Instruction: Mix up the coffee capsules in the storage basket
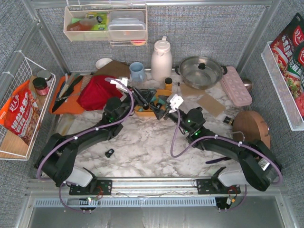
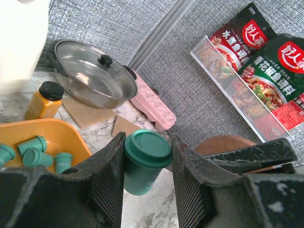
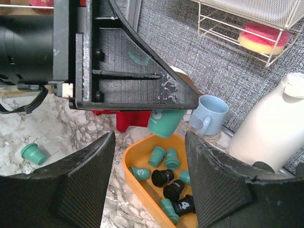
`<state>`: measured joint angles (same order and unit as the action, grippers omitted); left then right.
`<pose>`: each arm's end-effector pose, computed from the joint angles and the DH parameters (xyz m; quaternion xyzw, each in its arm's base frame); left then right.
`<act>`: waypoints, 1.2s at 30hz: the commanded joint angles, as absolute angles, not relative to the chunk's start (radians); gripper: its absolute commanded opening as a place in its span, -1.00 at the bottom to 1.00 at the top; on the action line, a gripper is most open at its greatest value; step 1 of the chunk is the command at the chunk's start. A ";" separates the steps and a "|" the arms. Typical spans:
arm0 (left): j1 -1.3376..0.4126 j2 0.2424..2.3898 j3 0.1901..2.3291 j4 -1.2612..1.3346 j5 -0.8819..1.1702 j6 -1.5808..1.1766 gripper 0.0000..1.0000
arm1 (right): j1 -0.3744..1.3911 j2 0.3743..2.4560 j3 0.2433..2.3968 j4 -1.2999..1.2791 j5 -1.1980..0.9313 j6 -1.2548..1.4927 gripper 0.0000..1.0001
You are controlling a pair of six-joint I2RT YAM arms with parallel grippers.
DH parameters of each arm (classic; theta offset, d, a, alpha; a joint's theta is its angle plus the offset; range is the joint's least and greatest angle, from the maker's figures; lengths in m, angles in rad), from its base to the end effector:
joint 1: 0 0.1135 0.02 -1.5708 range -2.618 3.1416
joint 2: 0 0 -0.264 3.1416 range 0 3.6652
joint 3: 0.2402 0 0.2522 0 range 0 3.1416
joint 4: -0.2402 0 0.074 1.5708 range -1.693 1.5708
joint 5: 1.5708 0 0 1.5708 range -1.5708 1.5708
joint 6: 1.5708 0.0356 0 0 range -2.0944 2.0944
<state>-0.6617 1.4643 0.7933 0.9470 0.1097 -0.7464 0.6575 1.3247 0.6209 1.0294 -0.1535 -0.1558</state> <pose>0.2551 -0.2036 0.3005 0.0182 0.6035 -0.5408 0.5857 0.2220 0.1783 0.2917 -0.2872 0.5094 0.2444 0.7735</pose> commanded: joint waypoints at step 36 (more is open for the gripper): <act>-0.665 1.414 0.790 0.895 0.159 -0.745 0.98 | 0.641 1.407 0.713 0.982 -0.119 -0.166 -0.83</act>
<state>-0.6666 1.4513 0.8013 0.9081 0.1848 -0.7883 0.6434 1.4155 0.6975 1.0313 -0.1261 -0.1600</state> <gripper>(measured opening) 1.001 0.314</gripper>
